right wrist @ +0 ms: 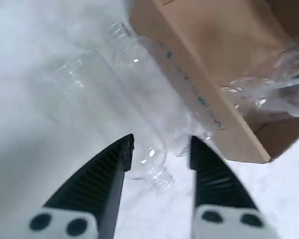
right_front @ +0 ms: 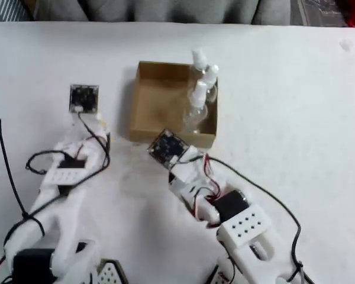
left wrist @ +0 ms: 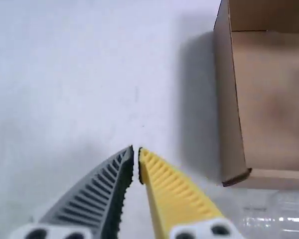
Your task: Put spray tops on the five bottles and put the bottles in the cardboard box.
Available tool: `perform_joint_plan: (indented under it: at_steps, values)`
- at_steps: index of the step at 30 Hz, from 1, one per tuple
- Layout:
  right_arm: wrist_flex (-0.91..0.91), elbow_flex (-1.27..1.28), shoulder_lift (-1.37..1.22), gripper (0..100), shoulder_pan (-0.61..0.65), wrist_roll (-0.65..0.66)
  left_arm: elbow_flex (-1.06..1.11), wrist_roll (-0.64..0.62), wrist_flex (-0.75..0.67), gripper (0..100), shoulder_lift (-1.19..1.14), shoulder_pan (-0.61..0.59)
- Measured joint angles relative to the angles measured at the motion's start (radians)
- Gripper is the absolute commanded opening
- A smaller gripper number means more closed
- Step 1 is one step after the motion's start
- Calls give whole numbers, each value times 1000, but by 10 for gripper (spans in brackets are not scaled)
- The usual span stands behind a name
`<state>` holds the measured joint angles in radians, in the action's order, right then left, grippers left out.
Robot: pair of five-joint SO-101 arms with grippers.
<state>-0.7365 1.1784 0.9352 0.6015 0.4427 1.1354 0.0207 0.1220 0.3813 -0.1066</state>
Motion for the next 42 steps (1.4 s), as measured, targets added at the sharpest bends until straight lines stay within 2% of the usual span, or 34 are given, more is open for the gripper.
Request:
perform_joint_plan:
  at_steps: [5, 8, 11, 15, 17, 24, 30, 34, 42]
  values:
    - [-34, 57, 2, 224, 146, 130, 0, -2, 0, 24, 0, 0]
    - [-34, 68, 2, 263, 157, 158, 0, -2, 0, 26, 0, 0]
    - [-101, 64, 8, 214, 149, 216, 0, -2, 0, 25, 0, -2]
    - [-284, -29, 95, 80, 18, 269, 0, -2, 0, 24, -3, -9]
    - [-371, -74, 143, 21, -71, 253, 0, -2, 0, 24, -9, -9]
    - [-505, -84, 219, 37, -408, 87, 0, -2, 0, 26, -9, -9]
    - [-387, 91, 290, 23, -634, -15, 0, -2, 0, 27, -9, -9]
    - [-324, 195, 367, 25, -654, -57, 0, -2, 0, 27, -9, 2]
    - [-285, 295, 543, 25, -655, -20, 0, -2, 0, 27, -9, 38]
